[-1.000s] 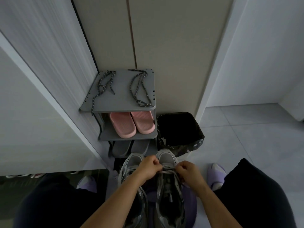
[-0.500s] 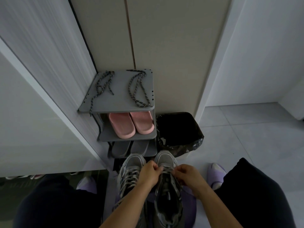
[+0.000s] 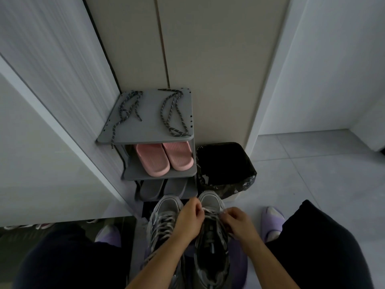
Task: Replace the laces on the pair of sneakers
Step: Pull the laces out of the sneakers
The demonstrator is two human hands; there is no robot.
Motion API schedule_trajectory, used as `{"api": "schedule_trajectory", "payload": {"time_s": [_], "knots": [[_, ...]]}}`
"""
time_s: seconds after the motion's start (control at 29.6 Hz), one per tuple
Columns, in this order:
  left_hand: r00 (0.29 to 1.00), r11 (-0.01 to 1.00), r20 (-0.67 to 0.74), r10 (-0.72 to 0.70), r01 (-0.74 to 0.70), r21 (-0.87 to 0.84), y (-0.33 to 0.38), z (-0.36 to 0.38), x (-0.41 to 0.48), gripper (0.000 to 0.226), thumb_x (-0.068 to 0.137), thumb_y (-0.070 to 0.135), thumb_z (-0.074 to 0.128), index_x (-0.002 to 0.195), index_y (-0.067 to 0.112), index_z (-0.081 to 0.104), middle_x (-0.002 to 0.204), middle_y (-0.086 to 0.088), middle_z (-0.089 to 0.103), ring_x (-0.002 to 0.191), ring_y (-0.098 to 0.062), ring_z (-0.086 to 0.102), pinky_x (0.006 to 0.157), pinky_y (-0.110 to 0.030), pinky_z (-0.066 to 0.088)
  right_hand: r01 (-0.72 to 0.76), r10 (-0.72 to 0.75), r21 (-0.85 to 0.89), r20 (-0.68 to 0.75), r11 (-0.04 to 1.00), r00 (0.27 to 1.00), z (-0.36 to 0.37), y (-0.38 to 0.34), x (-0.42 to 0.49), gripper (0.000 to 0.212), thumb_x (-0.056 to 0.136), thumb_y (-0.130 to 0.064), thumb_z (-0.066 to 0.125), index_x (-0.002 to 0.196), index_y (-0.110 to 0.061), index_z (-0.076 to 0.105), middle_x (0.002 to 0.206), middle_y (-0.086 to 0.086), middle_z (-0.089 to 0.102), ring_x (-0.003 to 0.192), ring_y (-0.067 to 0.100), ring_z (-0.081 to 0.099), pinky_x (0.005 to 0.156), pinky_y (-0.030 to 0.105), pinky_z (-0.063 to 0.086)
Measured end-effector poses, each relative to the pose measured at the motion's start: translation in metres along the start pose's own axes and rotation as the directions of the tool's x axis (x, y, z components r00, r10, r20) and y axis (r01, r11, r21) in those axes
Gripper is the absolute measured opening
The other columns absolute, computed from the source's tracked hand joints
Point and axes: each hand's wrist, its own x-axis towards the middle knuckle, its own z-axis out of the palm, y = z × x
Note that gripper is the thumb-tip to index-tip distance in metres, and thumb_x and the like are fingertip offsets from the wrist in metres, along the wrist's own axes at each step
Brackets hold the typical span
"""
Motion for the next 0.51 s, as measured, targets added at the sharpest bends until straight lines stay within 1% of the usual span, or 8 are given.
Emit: {"api": "schedule_trajectory", "payload": {"time_s": [0.07, 0.17, 0.2, 0.27, 0.34, 0.41, 0.47, 0.51], "knots": [[0.984, 0.969, 0.044, -0.174, 0.179, -0.171, 0.003, 0.002, 0.001, 0.012, 0.091, 0.013, 0.047, 0.081, 0.017, 0.044, 0.074, 0.003, 0.049, 0.07, -0.014, 0.048, 0.062, -0.025, 0.037, -0.007, 0.008, 0.096, -0.014, 0.995, 1.0, 0.0, 0.0, -0.001, 0.015, 0.087, -0.006, 0.06, 0.072, -0.008, 0.058, 0.061, 0.006, 0.057, 0.056, 0.015, 0.049, 0.054, 0.025, 0.04], [0.941, 0.902, 0.143, -0.307, 0.335, -0.271, 0.006, -0.002, 0.009, 0.014, 0.092, 0.01, 0.045, 0.079, 0.014, 0.045, 0.072, 0.001, 0.049, 0.063, -0.01, 0.043, 0.056, -0.023, 0.033, -0.108, 0.103, 0.3, 0.032, 0.948, 0.994, -0.001, -0.001, 0.001, 0.019, 0.087, -0.001, 0.054, 0.069, -0.004, 0.06, 0.064, 0.013, 0.056, 0.059, 0.022, 0.049, 0.057, 0.028, 0.04], [0.922, 0.869, 0.183, -0.342, 0.384, -0.312, 0.005, -0.005, 0.012, 0.017, 0.092, 0.008, 0.044, 0.076, 0.013, 0.045, 0.069, 0.0, 0.048, 0.059, -0.01, 0.04, 0.052, -0.023, 0.031, -0.14, 0.129, 0.321, 0.056, 0.937, 0.99, -0.002, -0.001, 0.002, 0.022, 0.087, 0.0, 0.053, 0.066, -0.004, 0.058, 0.06, 0.012, 0.053, 0.056, 0.021, 0.046, 0.055, 0.027, 0.036], [0.868, 0.743, 0.289, -0.404, 0.495, -0.451, 0.005, -0.014, 0.017, 0.026, 0.089, 0.002, 0.042, 0.065, 0.012, 0.043, 0.053, 0.0, 0.043, 0.043, -0.009, 0.033, 0.041, -0.019, 0.023, -0.192, 0.159, 0.327, 0.125, 0.925, 0.979, -0.005, -0.004, 0.003, 0.033, 0.087, -0.001, 0.048, 0.055, -0.009, 0.048, 0.047, 0.004, 0.039, 0.042, 0.013, 0.035, 0.045, 0.022, 0.026], [0.839, 0.652, 0.351, -0.416, 0.544, -0.528, 0.002, -0.019, 0.02, 0.033, 0.085, -0.001, 0.041, 0.055, 0.012, 0.039, 0.038, 0.004, 0.037, 0.03, -0.005, 0.024, 0.036, -0.013, 0.016, -0.213, 0.167, 0.338, 0.16, 0.917, 0.973, -0.007, -0.005, 0.002, 0.04, 0.088, 0.0, 0.045, 0.05, -0.012, 0.04, 0.04, -0.001, 0.03, 0.033, 0.008, 0.026, 0.036, 0.017, 0.019], [0.851, 0.706, 0.316, -0.419, 0.524, -0.476, 0.003, -0.019, 0.017, 0.027, 0.085, 0.002, 0.045, 0.061, 0.013, 0.042, 0.045, 0.003, 0.042, 0.037, -0.007, 0.031, 0.039, -0.016, 0.022, -0.193, 0.159, 0.29, 0.136, 0.937, 0.978, -0.01, -0.005, 0.002, 0.037, 0.088, 0.001, 0.048, 0.053, -0.011, 0.044, 0.041, -0.001, 0.034, 0.033, 0.008, 0.029, 0.034, 0.016, 0.022], [0.89, 0.811, 0.204, -0.407, 0.455, -0.368, 0.005, -0.013, 0.009, 0.011, 0.086, 0.01, 0.055, 0.079, 0.013, 0.047, 0.07, -0.001, 0.051, 0.059, -0.013, 0.044, 0.052, -0.023, 0.033, -0.157, 0.134, 0.204, 0.119, 0.966, 0.984, -0.011, -0.004, 0.003, 0.025, 0.087, -0.003, 0.056, 0.063, -0.008, 0.053, 0.048, 0.002, 0.042, 0.039, 0.01, 0.035, 0.038, 0.018, 0.027], [0.903, 0.84, 0.171, -0.394, 0.429, -0.331, 0.004, -0.009, 0.005, 0.012, 0.086, 0.016, 0.059, 0.084, 0.014, 0.047, 0.08, -0.002, 0.053, 0.071, -0.016, 0.049, 0.06, -0.025, 0.037, -0.154, 0.13, 0.176, 0.139, 0.972, 0.982, -0.011, -0.004, 0.002, 0.02, 0.087, -0.006, 0.059, 0.067, -0.008, 0.056, 0.05, 0.003, 0.044, 0.041, 0.01, 0.037, 0.039, 0.018, 0.029]]}}
